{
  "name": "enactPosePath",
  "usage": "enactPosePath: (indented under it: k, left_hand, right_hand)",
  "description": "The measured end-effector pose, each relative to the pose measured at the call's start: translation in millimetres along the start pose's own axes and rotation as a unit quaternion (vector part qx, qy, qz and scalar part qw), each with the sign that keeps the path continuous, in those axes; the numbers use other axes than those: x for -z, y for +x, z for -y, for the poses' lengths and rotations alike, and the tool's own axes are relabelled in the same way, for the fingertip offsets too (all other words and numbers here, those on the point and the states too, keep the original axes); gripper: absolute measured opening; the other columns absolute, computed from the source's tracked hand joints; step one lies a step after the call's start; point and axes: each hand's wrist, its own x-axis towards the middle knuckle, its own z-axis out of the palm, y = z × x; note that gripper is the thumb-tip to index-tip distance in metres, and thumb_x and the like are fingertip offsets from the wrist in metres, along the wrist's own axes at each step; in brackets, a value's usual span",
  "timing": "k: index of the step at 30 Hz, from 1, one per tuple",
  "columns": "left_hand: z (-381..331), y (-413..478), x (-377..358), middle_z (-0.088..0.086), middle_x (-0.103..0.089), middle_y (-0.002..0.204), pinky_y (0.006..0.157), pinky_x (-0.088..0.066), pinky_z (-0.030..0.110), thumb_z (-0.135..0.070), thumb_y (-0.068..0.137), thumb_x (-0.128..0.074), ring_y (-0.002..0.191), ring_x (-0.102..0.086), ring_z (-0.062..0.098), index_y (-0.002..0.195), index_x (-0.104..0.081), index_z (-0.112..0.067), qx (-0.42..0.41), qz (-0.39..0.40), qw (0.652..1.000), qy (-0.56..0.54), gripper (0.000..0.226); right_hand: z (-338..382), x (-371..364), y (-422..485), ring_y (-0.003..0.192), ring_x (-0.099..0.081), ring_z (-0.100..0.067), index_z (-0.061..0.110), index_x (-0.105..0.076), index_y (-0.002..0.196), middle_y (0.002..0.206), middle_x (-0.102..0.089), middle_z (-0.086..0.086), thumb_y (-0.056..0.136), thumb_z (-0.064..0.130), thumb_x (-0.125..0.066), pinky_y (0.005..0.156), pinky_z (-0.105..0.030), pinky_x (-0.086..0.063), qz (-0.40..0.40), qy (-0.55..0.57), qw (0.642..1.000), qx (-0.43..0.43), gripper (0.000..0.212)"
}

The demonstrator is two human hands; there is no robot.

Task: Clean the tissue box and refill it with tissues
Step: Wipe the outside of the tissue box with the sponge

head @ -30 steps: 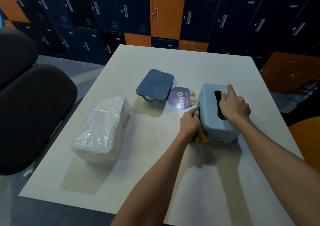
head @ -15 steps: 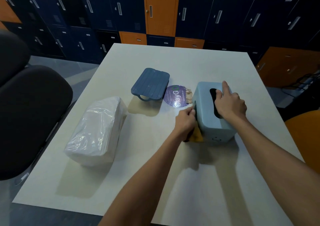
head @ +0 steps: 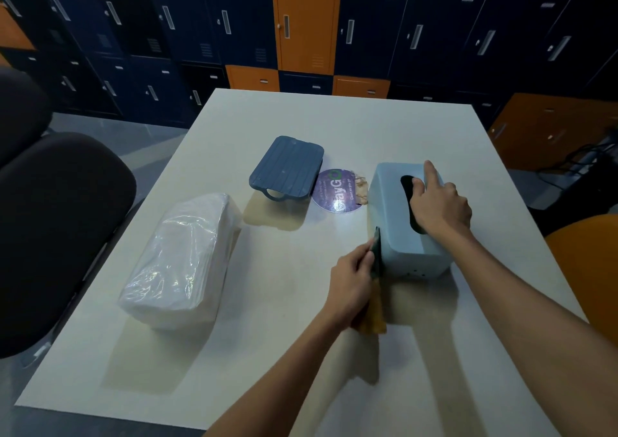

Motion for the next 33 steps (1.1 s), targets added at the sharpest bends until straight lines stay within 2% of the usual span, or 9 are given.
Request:
enactPosePath:
  k: [6, 9, 13, 17, 20, 22, 25, 28, 33]
  left_hand:
    - [-21, 75, 0, 0.006, -0.060, 0.131, 0.097, -0.040, 0.027, -0.018, 0.101, -0.039, 0.117, -0.054, 0.021, 0.133, -0.056, -0.019, 0.051, -0.025, 0.998, 0.005, 0.037]
    - [-27, 90, -1, 0.008, -0.060, 0.130, 0.093, -0.041, 0.024, -0.015, 0.102, -0.037, 0.116, -0.054, 0.020, 0.134, -0.055, -0.017, 0.057, -0.024, 0.998, -0.021, 0.037]
    - [-23, 61, -4, 0.000, -0.059, 0.133, 0.098, -0.040, 0.024, -0.015, 0.102, -0.037, 0.117, -0.054, 0.015, 0.136, -0.053, -0.022, 0.011, -0.027, 0.999, -0.029, 0.039]
    - [-8, 13, 11, -0.011, -0.056, 0.133, 0.105, -0.038, 0.026, -0.018, 0.102, -0.040, 0.120, -0.051, 0.008, 0.137, -0.052, -0.026, -0.014, 0.032, 0.999, -0.004, 0.037]
    - [-7, -2, 34, -0.013, -0.060, 0.121, 0.093, -0.045, 0.018, -0.021, 0.103, -0.041, 0.108, -0.056, 0.005, 0.135, -0.053, -0.025, 0.016, 0.102, 0.995, -0.001, 0.035]
    - [-12, 1, 45, -0.011, -0.064, 0.110, 0.076, -0.049, 0.011, -0.021, 0.103, -0.041, 0.095, -0.060, 0.002, 0.132, -0.056, -0.024, 0.038, 0.086, 0.995, -0.044, 0.033]
    - [-15, 17, 44, 0.000, -0.066, 0.105, 0.075, -0.057, 0.027, -0.021, 0.103, -0.041, 0.091, -0.063, 0.016, 0.129, -0.058, -0.020, 0.058, 0.020, 0.992, -0.113, 0.031]
    - [-15, 34, 30, 0.002, -0.065, 0.103, 0.090, -0.053, 0.038, -0.017, 0.103, -0.040, 0.094, -0.061, 0.019, 0.131, -0.056, -0.014, 0.069, -0.002, 0.987, -0.142, 0.033]
    - [-4, 58, 8, 0.005, -0.065, 0.123, 0.101, -0.046, 0.049, -0.025, 0.100, -0.041, 0.113, -0.060, 0.026, 0.131, -0.058, -0.019, 0.065, -0.013, 0.993, -0.101, 0.035]
  right_hand:
    - [0, 1, -1, 0.112, -0.051, -0.045, 0.028, -0.008, 0.153, 0.135, -0.042, -0.027, 0.103, 0.045, -0.018, 0.087, -0.045, -0.042, 0.000, -0.004, 1.000, 0.004, 0.054]
    - [1, 0, -1, 0.112, -0.050, -0.045, 0.028, -0.008, 0.153, 0.136, -0.042, -0.027, 0.103, 0.045, -0.018, 0.088, -0.046, -0.042, -0.004, -0.003, 1.000, 0.000, 0.054]
    - [3, -2, 0, 0.109, -0.052, -0.044, 0.028, -0.010, 0.153, 0.133, -0.044, -0.026, 0.103, 0.045, -0.019, 0.085, -0.045, -0.042, -0.012, -0.004, 1.000, -0.006, 0.054]
    - [3, -3, 1, 0.108, -0.053, -0.043, 0.028, -0.010, 0.153, 0.132, -0.044, -0.026, 0.103, 0.045, -0.019, 0.082, -0.043, -0.041, -0.017, 0.002, 1.000, -0.012, 0.053]
    - [4, 0, 1, 0.113, -0.048, -0.045, 0.030, -0.006, 0.153, 0.139, -0.037, -0.025, 0.102, 0.047, -0.017, 0.082, -0.043, -0.037, 0.025, 0.024, 0.999, -0.033, 0.054]
    - [2, 4, 2, 0.129, -0.033, -0.051, 0.034, 0.003, 0.152, 0.153, -0.017, -0.025, 0.101, 0.051, -0.016, 0.097, -0.052, -0.033, 0.067, 0.029, 0.996, -0.043, 0.057]
    - [-6, 10, 0, 0.144, 0.002, -0.047, 0.044, 0.005, 0.150, 0.160, 0.007, -0.013, 0.100, 0.055, -0.016, 0.110, -0.066, -0.003, 0.041, -0.015, 0.995, 0.087, 0.056]
    - [-17, 9, -4, 0.147, 0.009, -0.030, 0.053, -0.009, 0.147, 0.162, 0.003, 0.001, 0.099, 0.057, -0.015, 0.113, -0.060, 0.004, 0.063, -0.023, 0.975, 0.211, 0.049]
    - [-18, 2, 4, 0.148, 0.006, -0.028, 0.048, -0.014, 0.149, 0.162, -0.003, -0.003, 0.099, 0.057, -0.015, 0.114, -0.059, -0.005, 0.048, -0.004, 0.995, 0.093, 0.051]
